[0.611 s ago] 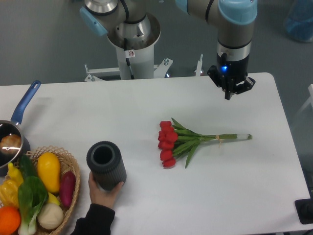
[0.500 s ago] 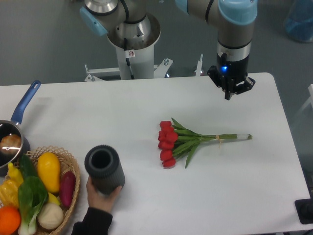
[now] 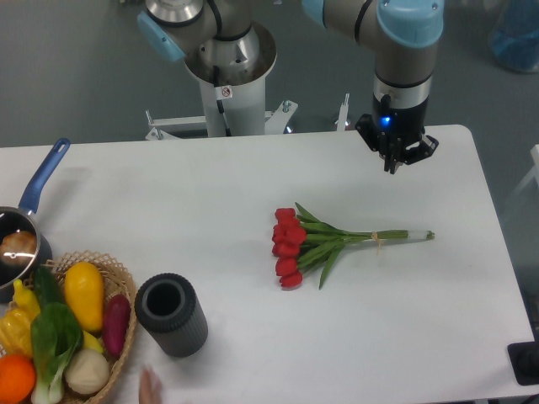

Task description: Place the flowers on the table

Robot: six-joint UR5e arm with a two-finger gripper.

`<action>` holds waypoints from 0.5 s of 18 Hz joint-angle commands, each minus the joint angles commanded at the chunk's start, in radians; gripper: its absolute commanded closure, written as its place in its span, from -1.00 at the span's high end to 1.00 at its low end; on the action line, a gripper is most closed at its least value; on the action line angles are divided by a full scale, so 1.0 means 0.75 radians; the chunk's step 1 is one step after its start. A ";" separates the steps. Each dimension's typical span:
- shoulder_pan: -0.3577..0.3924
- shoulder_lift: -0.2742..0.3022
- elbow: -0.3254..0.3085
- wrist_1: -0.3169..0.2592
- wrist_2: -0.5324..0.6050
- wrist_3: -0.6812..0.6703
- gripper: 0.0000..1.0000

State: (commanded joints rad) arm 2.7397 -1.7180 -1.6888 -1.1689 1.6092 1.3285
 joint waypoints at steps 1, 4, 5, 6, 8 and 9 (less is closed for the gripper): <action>0.000 0.000 -0.008 0.000 -0.002 -0.002 0.38; 0.000 0.000 -0.029 0.000 -0.002 -0.004 1.00; 0.000 0.000 -0.035 0.002 -0.004 -0.004 1.00; 0.000 0.000 -0.041 0.002 -0.004 -0.004 1.00; 0.000 0.002 -0.043 0.002 -0.008 -0.002 1.00; 0.000 0.002 -0.043 0.002 -0.008 -0.004 1.00</action>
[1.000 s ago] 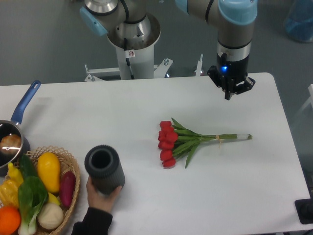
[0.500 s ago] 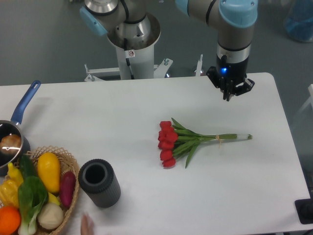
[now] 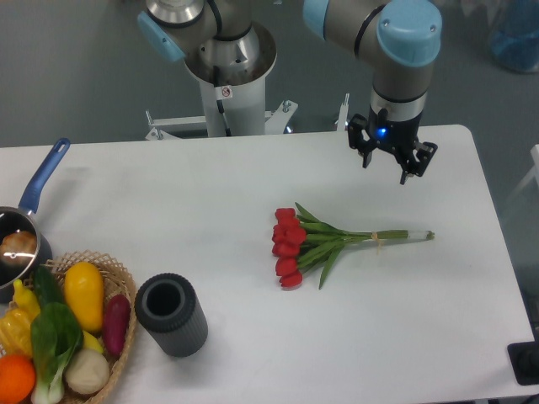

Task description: Place the flowers on the table

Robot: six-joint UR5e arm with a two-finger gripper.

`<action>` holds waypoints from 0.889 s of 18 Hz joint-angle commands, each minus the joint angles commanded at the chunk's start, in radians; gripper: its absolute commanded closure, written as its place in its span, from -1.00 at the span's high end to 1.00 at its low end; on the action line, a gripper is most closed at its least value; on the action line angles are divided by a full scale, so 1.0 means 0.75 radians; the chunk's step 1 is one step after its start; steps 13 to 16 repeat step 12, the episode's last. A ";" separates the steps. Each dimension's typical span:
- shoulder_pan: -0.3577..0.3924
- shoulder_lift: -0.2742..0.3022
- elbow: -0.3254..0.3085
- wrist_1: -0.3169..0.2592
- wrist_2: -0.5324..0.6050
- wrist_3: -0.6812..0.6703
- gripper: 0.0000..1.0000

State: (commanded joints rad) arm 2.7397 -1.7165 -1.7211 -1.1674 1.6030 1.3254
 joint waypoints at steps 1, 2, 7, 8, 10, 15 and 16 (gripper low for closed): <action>0.000 0.000 0.000 0.002 0.000 0.000 1.00; 0.000 0.002 -0.004 0.000 -0.002 0.010 1.00; -0.006 0.014 -0.024 0.004 -0.002 -0.055 1.00; -0.010 0.010 -0.014 0.020 0.004 -0.080 1.00; -0.016 0.010 -0.026 0.041 -0.004 -0.072 1.00; -0.063 -0.002 -0.031 0.043 0.010 -0.078 1.00; -0.063 -0.002 -0.031 0.043 0.010 -0.078 1.00</action>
